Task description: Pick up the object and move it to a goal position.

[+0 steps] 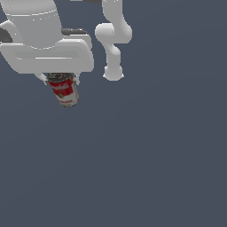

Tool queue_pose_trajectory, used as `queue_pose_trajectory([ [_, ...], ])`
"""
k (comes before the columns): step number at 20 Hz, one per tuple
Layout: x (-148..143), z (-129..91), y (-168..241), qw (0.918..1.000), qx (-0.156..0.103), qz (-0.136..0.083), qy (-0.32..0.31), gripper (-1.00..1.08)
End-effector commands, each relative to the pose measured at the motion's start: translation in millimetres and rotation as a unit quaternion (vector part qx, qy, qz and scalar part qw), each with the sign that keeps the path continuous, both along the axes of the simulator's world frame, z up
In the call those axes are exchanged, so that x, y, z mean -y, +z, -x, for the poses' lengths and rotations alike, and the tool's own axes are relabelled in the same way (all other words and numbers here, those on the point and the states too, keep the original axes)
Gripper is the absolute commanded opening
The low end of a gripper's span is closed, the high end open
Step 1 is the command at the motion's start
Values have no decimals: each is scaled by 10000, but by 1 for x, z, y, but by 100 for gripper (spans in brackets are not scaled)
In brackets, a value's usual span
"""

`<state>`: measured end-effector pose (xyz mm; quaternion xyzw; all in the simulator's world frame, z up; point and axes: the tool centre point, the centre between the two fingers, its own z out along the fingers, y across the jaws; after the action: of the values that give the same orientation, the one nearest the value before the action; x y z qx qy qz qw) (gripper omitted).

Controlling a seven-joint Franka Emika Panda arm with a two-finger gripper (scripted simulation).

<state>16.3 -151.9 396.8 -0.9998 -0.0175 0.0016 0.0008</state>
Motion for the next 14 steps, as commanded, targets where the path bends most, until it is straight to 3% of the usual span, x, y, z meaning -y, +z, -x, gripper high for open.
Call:
queue_pose_trajectory([
  [1,9,-2,20,10000,15,4,4,-100],
  [14,39,-9,76,10000,15,7,4,-100],
])
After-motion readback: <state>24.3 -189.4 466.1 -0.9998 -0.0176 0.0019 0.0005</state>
